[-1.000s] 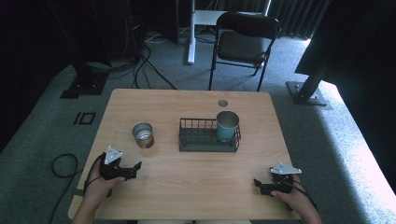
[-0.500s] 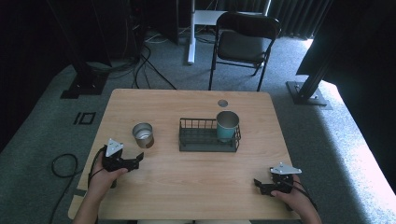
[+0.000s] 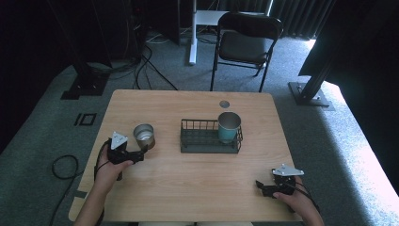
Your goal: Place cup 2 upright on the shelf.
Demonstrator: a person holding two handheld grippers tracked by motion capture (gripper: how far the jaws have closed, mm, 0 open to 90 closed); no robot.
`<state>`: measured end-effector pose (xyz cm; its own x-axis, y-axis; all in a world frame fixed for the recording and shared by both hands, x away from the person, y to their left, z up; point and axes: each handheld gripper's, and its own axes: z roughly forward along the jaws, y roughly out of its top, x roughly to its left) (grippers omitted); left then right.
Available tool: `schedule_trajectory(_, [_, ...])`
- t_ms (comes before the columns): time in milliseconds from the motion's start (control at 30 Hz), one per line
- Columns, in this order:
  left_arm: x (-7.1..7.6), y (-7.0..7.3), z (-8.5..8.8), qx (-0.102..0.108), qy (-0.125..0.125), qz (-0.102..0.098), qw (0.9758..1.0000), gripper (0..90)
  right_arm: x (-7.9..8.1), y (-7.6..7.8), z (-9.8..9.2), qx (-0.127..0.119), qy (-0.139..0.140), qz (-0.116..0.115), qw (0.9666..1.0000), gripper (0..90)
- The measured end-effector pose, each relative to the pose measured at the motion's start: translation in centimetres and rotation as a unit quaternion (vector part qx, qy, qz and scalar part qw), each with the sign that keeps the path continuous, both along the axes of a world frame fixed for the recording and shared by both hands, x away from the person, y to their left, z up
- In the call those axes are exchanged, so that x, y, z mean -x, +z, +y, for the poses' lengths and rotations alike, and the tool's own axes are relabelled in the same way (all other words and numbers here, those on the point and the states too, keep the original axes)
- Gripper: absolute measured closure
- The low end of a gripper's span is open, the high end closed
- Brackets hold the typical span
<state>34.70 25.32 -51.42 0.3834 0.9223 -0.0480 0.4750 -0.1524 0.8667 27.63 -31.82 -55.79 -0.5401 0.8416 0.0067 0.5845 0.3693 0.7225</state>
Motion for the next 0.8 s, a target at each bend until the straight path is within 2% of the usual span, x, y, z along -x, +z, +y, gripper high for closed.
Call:
schedule_trajectory(167, [-0.9, -0.1, -0.1, -0.002, 0.008, 0.001, 1.0, 3.7, 0.0, 0.0, 0.0, 0.0, 0.0, 0.0, 1.0, 10.7])
schedule_trajectory(800, [-3.8, -0.3, -1.5, -0.008, 0.008, -0.004, 0.9999, 3.3, 0.0, 0.0, 0.0, 0.0, 0.0, 0.0, 1.0, 10.7])
